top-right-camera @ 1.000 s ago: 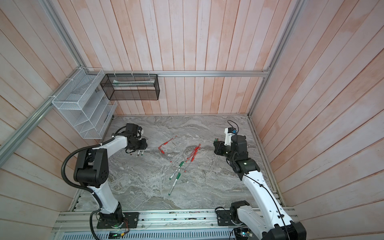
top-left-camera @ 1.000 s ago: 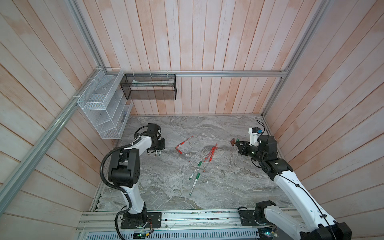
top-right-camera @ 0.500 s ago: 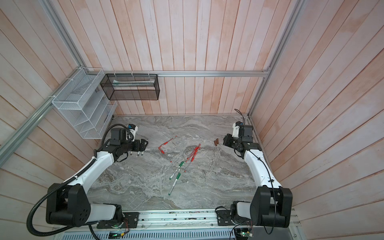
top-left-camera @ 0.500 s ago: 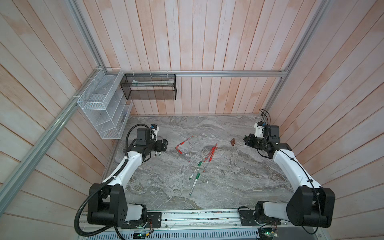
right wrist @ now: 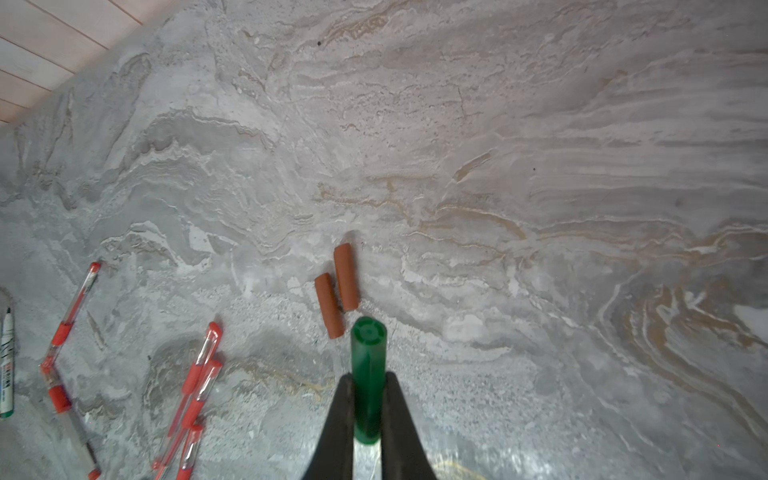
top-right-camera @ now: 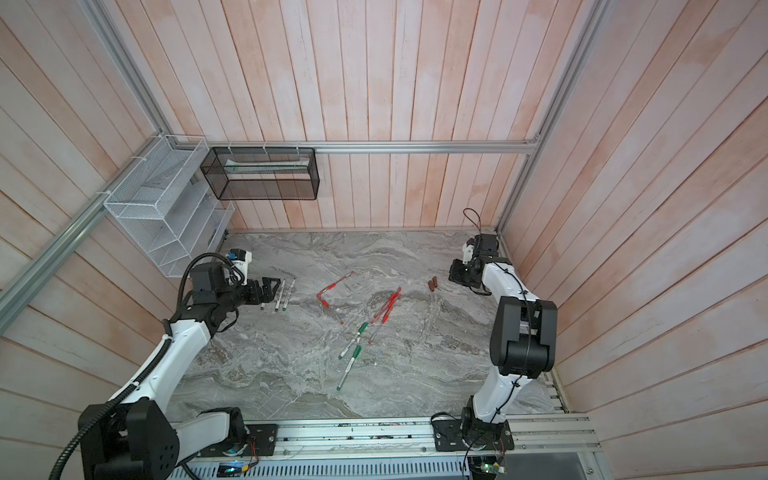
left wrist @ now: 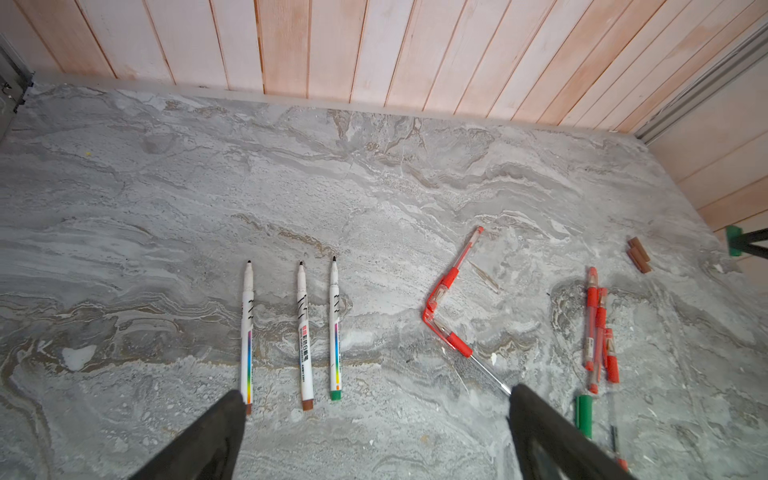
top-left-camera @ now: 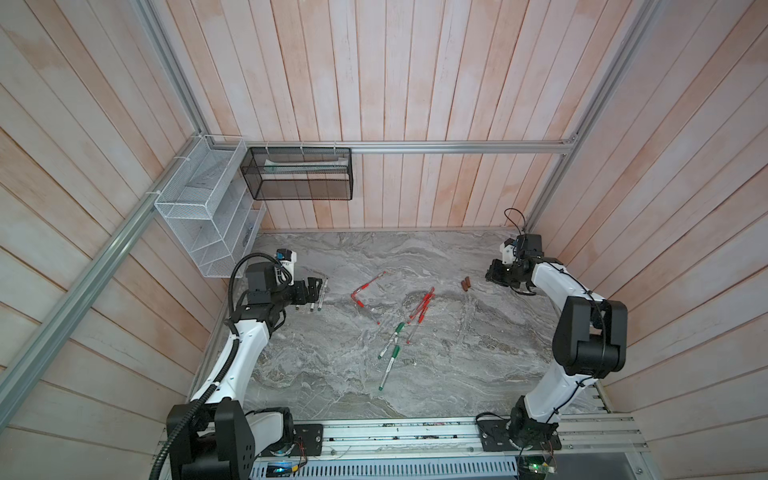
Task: Open the pen caps
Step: 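Carry the green cap with the right gripper beside the brown caps and release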
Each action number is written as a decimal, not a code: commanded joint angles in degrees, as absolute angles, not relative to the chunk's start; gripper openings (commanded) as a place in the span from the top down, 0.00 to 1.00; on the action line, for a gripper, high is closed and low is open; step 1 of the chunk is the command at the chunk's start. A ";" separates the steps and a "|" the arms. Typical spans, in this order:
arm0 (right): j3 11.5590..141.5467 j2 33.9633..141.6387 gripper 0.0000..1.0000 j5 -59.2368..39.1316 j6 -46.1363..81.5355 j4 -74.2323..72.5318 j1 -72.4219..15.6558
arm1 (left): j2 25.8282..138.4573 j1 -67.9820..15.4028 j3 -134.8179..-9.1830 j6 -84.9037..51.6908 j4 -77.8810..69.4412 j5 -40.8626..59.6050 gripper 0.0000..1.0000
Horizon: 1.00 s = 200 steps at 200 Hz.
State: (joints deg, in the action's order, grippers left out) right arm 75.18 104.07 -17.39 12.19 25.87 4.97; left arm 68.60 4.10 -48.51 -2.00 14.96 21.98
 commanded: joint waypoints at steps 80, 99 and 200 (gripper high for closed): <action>86.20 120.48 1.00 -12.43 8.40 28.31 1.95 | 66.45 6.37 -48.22 -2.30 13.27 24.13 0.00; 87.40 121.86 1.00 -11.40 7.93 29.09 1.25 | 66.70 7.49 -48.50 -2.93 13.75 24.31 0.00; 87.54 122.38 0.87 -8.79 6.71 30.32 0.19 | 66.80 9.49 -48.76 -3.98 13.78 24.34 0.00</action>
